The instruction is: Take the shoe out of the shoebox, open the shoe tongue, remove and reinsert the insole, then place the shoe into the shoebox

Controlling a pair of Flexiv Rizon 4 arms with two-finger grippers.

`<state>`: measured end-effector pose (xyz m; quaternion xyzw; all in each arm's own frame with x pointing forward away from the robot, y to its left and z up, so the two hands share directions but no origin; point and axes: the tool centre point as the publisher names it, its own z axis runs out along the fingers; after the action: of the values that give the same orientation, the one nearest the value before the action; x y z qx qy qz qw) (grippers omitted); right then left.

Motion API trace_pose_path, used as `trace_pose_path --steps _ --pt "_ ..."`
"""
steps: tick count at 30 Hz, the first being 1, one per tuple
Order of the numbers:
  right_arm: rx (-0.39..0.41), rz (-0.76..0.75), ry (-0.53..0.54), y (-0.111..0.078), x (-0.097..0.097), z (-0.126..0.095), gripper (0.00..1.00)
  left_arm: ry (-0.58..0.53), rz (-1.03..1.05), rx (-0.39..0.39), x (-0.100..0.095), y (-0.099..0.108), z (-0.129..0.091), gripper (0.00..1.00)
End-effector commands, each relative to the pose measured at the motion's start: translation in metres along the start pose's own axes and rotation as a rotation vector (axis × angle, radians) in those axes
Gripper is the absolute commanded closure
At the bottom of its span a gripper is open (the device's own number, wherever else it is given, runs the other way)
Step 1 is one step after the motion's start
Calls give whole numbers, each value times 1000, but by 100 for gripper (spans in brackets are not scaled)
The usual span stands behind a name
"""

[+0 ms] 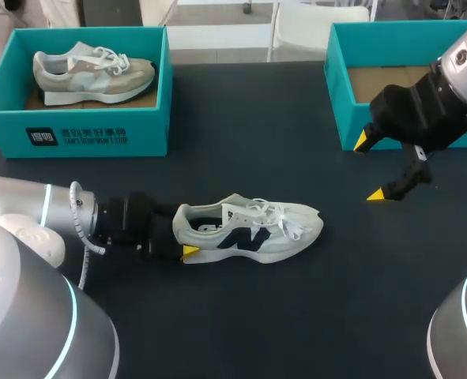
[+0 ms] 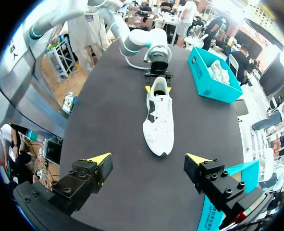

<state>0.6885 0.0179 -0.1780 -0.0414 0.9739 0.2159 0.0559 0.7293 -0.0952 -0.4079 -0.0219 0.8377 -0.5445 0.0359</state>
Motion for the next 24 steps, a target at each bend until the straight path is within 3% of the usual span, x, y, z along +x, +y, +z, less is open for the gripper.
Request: trace_pose_path --steps 1,9,14,24 --pt "2 1 4 1 -2 2 0 -1 0 0 3 2 4 100" --pt "1 19 -6 3 -4 3 0 -1 0 0 3 2 4 100" --pt "12 196 -81 23 -13 4 0 -1 0 0 3 2 4 100" --pt "41 394 -167 57 -31 12 0 -1 0 0 3 2 4 100"
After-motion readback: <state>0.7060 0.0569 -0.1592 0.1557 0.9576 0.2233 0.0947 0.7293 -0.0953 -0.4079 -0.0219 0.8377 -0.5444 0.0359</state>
